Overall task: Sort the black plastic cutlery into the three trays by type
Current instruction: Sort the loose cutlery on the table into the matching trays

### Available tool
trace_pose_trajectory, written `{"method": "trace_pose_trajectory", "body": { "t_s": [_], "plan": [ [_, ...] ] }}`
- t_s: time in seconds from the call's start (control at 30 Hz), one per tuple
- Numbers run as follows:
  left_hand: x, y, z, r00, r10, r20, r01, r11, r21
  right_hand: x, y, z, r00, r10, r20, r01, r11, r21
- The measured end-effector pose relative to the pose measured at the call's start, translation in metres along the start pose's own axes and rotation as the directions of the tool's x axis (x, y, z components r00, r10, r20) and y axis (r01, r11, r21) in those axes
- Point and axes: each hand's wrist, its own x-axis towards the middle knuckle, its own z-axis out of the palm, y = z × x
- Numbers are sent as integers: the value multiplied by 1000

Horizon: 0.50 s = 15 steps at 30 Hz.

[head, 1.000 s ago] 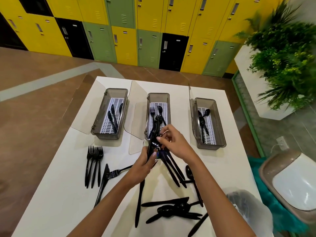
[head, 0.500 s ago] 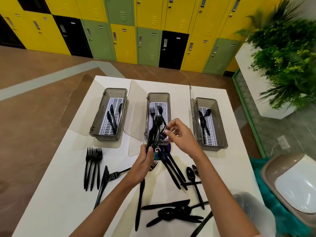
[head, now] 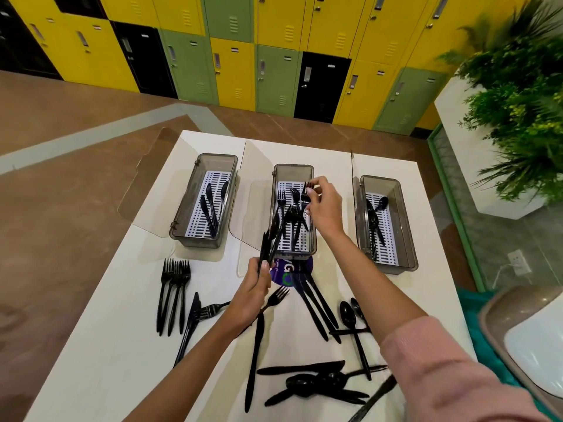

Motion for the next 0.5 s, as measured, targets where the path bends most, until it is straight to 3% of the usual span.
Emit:
{"method": "trace_pose_trajectory", "body": {
  "t_s": [0.13,0.27,0.4,0.5],
  "plan": [
    [2,3,0,1000,-3,16,3,1000,-5,1,8,8,992,68,106,-63,997,-45],
    [5,1,2,1000,6,2,-7,999,39,-17,-6,0,989,100,105,-98,995,-22],
    [8,2,7,999,45,-2,-45,996,71,-52,-18,-7,954,124,272,-121,992,-28],
    [10,5,11,997,66,35,-68,997,49,-66,-12,-6,949,128,286,-119,992,-50]
  ]
}}
